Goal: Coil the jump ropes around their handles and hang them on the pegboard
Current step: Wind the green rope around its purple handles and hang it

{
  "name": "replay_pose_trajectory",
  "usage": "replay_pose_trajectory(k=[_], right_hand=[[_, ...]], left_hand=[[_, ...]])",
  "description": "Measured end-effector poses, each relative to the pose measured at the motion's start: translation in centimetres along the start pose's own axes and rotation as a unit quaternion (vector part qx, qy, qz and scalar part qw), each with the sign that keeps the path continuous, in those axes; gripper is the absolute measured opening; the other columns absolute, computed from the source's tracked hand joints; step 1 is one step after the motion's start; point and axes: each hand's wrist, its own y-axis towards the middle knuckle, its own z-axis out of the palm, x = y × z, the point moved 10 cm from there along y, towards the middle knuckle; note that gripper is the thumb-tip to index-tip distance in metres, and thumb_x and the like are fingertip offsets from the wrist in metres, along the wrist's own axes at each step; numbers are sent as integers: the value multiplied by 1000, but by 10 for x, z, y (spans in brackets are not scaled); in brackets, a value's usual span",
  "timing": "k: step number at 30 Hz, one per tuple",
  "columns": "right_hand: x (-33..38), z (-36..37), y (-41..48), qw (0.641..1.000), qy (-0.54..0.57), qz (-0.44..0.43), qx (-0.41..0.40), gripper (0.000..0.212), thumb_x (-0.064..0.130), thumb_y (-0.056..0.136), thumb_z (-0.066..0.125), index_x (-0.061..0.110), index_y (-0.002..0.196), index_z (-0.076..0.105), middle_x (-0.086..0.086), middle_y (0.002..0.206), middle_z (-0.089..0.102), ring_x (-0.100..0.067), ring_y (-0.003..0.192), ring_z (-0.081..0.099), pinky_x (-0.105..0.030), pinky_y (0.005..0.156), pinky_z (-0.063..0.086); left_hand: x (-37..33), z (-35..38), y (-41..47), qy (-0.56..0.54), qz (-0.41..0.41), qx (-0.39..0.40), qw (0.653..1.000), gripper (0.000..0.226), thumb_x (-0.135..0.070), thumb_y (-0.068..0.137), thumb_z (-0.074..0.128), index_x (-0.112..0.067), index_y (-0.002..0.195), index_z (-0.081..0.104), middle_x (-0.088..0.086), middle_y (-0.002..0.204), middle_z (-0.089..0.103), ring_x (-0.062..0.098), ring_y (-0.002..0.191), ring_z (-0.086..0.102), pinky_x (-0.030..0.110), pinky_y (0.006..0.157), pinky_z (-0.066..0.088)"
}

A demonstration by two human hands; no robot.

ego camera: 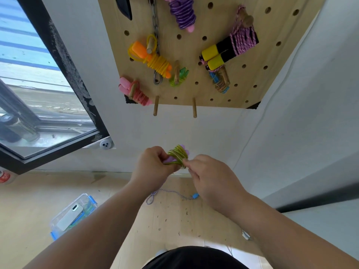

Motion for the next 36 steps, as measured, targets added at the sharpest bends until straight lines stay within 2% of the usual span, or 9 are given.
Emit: replay_pose_trajectory(k=[4, 9, 13, 17, 21, 23, 26, 30, 36], right_hand=[[1, 0, -11, 994, -91, -62, -28, 52, 3, 86, 62, 20, 135, 61, 3, 93, 62, -18, 77, 60, -39, 56, 55], [-28, -14, -17, 969, 225, 72, -74, 23, 19, 101, 57, 39, 112, 61, 13, 86, 67, -10, 79, 64, -26, 70, 52], [-32, -18, -16, 918, 377, 97, -71, 21, 5, 99, 59, 25, 99, 66, 1, 79, 70, -10, 65, 56, -19, 63, 44], [-29, -23, -9, 885, 453, 85, -67, 18, 0, 96, 61, 17, 93, 67, -3, 75, 71, -11, 60, 52, -25, 59, 44], [-25, -27, -5, 899, 429, 70, -59, 20, -2, 94, 64, 17, 87, 66, -2, 75, 72, -6, 61, 56, -22, 60, 44], [-29, -26, -6, 911, 400, 81, -56, 17, 0, 93, 66, 14, 84, 62, 2, 76, 73, -7, 61, 58, -23, 60, 45], [-32, -30, -9, 924, 366, 77, -79, 17, 2, 93, 68, 10, 81, 58, 5, 78, 75, -20, 67, 66, -31, 59, 52], [-34, -36, -12, 945, 304, 63, -107, 21, 2, 91, 70, 12, 76, 58, 24, 62, 61, -4, 55, 49, -10, 55, 36], [-43, -32, -12, 903, 405, 91, -115, 24, -2, 90, 69, 14, 76, 58, 0, 74, 72, -4, 62, 60, -17, 62, 46]], left_hand=[[13, -10, 2, -160, -86, 7, 983, 33, -9, 72, 89, 6, 84, 62, 22, 64, 64, 23, 50, 59, 41, 57, 51], [4, 3, -14, -351, -150, 87, 920, 23, -5, 81, 77, -1, 83, 55, 30, 91, 70, 28, 54, 60, 34, 50, 52], [-14, 20, -30, -456, -156, 158, 862, 35, -15, 73, 74, -1, 102, 59, 25, 90, 68, 28, 56, 59, 36, 54, 52], [-27, 37, -43, -509, -154, 236, 813, 40, -17, 74, 75, -1, 108, 62, 20, 88, 67, 25, 57, 58, 38, 55, 54], [-30, 42, -54, -518, -152, 292, 790, 59, -21, 62, 90, -1, 110, 61, 21, 90, 66, 27, 60, 59, 41, 58, 54], [-32, 40, -58, -506, -140, 315, 791, 68, -20, 55, 96, -1, 110, 61, 24, 94, 66, 30, 63, 61, 42, 59, 56], [-38, 33, -55, -475, -114, 314, 814, 57, -6, 57, 84, -3, 106, 56, 33, 101, 65, 36, 68, 65, 46, 63, 58], [-45, 30, -53, -400, -81, 295, 864, 49, 3, 69, 74, 9, 113, 53, 33, 104, 69, 38, 76, 69, 50, 68, 62], [-33, 37, -57, -431, -140, 290, 843, 42, -6, 78, 65, -1, 119, 61, 28, 114, 70, 43, 93, 72, 62, 79, 57]])
